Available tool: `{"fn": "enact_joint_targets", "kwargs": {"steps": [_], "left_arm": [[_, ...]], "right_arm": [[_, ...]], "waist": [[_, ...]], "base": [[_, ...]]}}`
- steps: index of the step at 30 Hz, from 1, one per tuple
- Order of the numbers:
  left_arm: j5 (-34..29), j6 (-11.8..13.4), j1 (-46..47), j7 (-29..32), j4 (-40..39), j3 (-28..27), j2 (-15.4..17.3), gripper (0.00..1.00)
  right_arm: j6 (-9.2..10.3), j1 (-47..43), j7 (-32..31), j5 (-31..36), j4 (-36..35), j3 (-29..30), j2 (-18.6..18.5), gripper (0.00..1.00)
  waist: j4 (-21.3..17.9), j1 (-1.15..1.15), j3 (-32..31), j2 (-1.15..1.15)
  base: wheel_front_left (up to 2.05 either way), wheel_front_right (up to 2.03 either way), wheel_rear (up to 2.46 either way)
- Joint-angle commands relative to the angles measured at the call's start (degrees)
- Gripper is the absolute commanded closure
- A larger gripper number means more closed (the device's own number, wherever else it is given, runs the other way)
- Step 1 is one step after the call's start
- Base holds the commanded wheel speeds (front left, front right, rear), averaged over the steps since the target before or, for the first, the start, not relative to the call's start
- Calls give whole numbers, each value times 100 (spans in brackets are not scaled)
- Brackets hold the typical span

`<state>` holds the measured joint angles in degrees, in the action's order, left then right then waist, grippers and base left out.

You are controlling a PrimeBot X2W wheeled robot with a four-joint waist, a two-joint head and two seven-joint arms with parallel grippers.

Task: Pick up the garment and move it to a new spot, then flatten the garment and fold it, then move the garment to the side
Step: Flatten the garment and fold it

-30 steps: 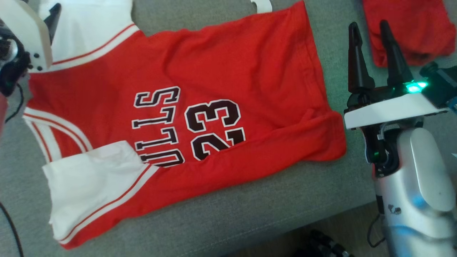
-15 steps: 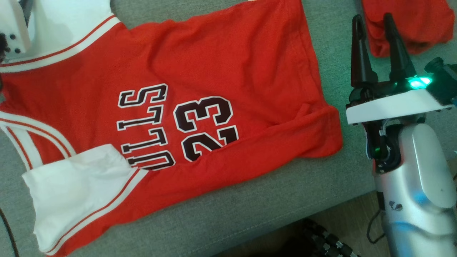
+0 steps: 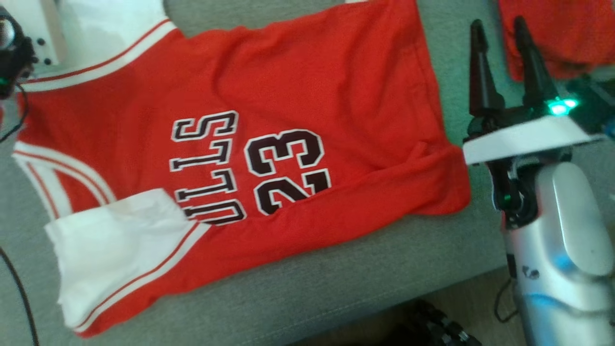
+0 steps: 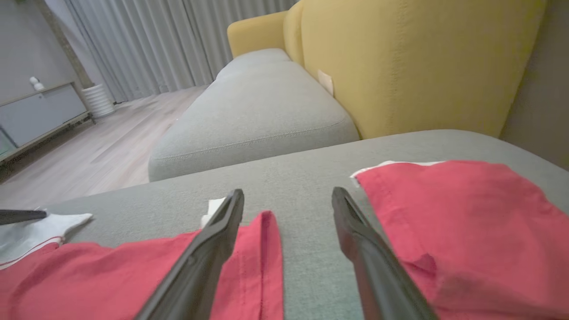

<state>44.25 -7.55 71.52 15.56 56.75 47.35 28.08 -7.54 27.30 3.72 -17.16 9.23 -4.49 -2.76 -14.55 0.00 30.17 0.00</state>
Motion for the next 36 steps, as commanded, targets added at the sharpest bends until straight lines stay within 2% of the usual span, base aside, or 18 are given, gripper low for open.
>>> {"fn": "enact_joint_targets", "kwargs": {"steps": [1, 4, 7, 11, 19, 28, 36], "left_arm": [[58, 7, 148, -199, -158, -111, 136, 100], [65, 7, 175, -592, -219, 14, 14, 100], [91, 7, 175, -973, -276, 112, -135, 100], [131, 7, 139, -1281, -352, 201, -266, 100], [278, 7, -67, -1695, -959, 504, -450, 100], [223, 7, -251, -1812, -1613, 924, -432, 100], [312, 7, -174, -1749, -1788, 1062, -393, 100]], "right_arm": [[5, 274, -126, 126, -155, -138, -27, 0], [5, 536, -416, 170, 9, -148, -129, 0], [5, 802, -760, 240, 261, -277, -392, 0], [5, 1031, -1129, 50, 585, -274, -498, 0], [5, 1569, -2068, -247, 1711, -326, -1007, 0], [5, 2005, -2200, -48, 2934, -472, -1441, 0], [5, 2308, -2056, -11, 3667, -641, -1513, 0]], "waist": [[207, 0, -151, 0], [463, 0, -329, 0], [741, 0, -511, 0], [985, 0, -676, 0], [1481, 0, -787, 0], [1672, 0, -684, 0], [1698, 0, -609, 0]], "base": [[0, 0, 0], [0, 0, 0], [0, 0, 0], [0, 0, 0], [0, 0, 0], [0, 0, 0], [0, 0, 0]]}}
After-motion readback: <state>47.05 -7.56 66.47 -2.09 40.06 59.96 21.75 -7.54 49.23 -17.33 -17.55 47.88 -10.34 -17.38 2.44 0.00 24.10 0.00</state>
